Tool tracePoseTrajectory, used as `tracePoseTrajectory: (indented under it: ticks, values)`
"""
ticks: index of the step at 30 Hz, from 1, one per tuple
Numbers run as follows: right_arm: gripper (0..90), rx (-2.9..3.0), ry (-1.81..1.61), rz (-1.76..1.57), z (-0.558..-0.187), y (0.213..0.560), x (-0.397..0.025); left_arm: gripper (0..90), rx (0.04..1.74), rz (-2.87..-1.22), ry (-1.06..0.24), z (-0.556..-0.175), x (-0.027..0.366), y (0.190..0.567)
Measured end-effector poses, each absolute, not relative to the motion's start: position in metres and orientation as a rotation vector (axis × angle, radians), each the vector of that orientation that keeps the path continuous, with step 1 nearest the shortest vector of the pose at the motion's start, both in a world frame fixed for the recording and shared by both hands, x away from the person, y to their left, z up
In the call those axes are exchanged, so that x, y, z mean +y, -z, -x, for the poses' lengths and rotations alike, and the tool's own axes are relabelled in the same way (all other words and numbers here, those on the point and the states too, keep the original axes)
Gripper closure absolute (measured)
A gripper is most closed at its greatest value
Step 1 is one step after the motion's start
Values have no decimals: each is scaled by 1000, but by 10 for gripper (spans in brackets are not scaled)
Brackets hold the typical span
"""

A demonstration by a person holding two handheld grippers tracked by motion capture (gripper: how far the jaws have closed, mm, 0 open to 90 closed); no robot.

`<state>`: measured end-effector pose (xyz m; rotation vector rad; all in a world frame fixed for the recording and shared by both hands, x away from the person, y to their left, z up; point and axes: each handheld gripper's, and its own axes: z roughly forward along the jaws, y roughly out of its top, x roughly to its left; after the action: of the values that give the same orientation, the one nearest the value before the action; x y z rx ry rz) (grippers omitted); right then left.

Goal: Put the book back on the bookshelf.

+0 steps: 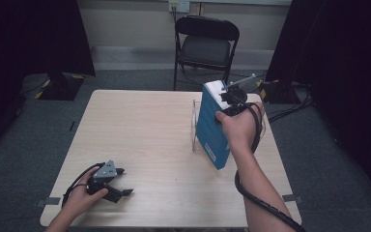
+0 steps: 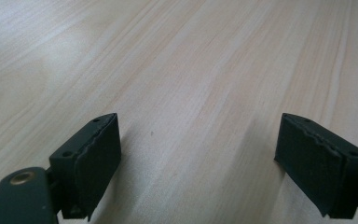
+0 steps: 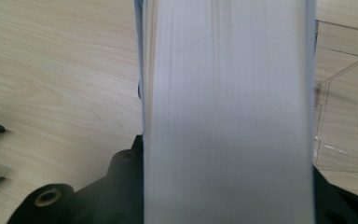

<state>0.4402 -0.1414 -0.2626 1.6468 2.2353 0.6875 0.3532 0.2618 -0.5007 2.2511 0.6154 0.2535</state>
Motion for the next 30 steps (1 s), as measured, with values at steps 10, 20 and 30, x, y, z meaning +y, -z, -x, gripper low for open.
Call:
tracePoseTrajectory:
  ticks: [10, 20, 30]
  values:
    - [617, 2197, -697, -1691, -447, 267, -140, 138, 616, -2251, -253, -353, 262, 501]
    - [617, 2182, -710, -1699, -453, 271, -139, 135, 615, -2251, -251, -353, 262, 501]
    - [617, 2181, -710, -1691, -458, 273, -134, 135, 615, -2251, -253, -353, 262, 501]
